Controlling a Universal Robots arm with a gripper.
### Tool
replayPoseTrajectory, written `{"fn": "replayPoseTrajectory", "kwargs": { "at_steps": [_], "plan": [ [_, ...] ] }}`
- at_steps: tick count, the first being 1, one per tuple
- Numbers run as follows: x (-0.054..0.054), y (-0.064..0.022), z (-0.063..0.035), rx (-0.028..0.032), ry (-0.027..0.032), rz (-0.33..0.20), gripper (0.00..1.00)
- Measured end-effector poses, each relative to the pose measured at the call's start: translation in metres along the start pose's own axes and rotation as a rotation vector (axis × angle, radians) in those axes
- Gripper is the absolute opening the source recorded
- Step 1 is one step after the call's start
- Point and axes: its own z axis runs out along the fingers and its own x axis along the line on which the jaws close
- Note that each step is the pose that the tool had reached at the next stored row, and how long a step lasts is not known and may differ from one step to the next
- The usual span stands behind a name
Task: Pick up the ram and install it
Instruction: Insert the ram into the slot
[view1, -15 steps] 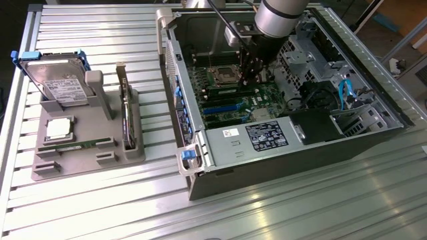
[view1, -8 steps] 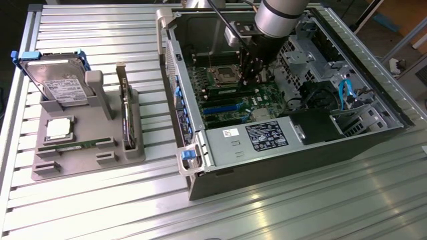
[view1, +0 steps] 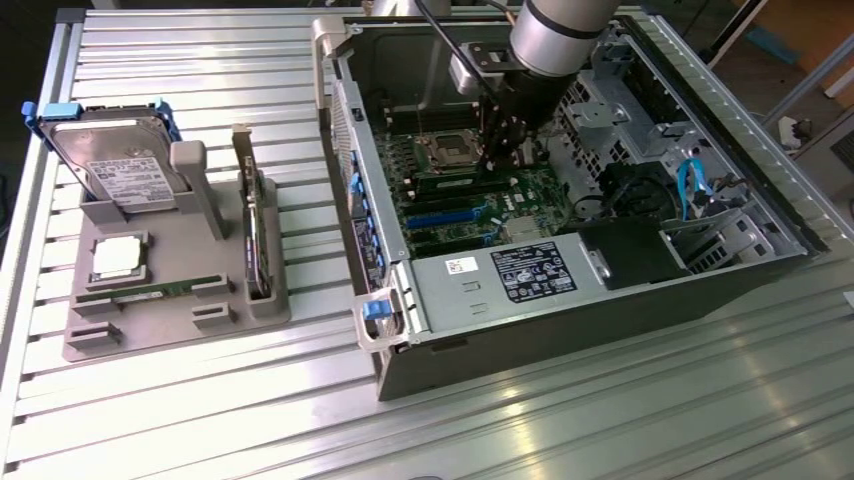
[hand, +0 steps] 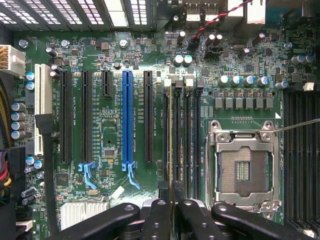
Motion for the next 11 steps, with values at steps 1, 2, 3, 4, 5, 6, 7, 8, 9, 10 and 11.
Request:
{"fn": "replayPoseTrajectory", "kwargs": {
  "at_steps": [1,2,3,4,5,6,7,8,9,10,11],
  "plan": [
    [0.0,0.0,0.0,0.0,0.0,-0.001,0.12],
    [0.0,0.0,0.0,-0.0001,0.0,-0.002,0.12],
    [0.0,0.0,0.0,-0.0001,0.0,-0.002,0.12],
    [0.0,0.0,0.0,-0.0001,0.0,-0.002,0.12],
    [0.0,0.0,0.0,-0.0001,0.0001,-0.003,0.12],
    [0.0,0.0,0.0,-0.0001,0.0,-0.004,0.12],
    [0.0,0.0,0.0,-0.0001,0.0001,-0.004,0.12],
    [0.0,0.0,0.0,-0.0001,0.0,-0.005,0.12],
    [0.0,0.0,0.0,-0.0002,-0.0001,-0.005,0.12],
    [0.0003,0.0,0.0,-0.0001,-0.0002,-0.005,0.12],
    [0.0003,0.0,0.0,-0.0002,-0.0001,-0.005,0.12]
  ]
}}
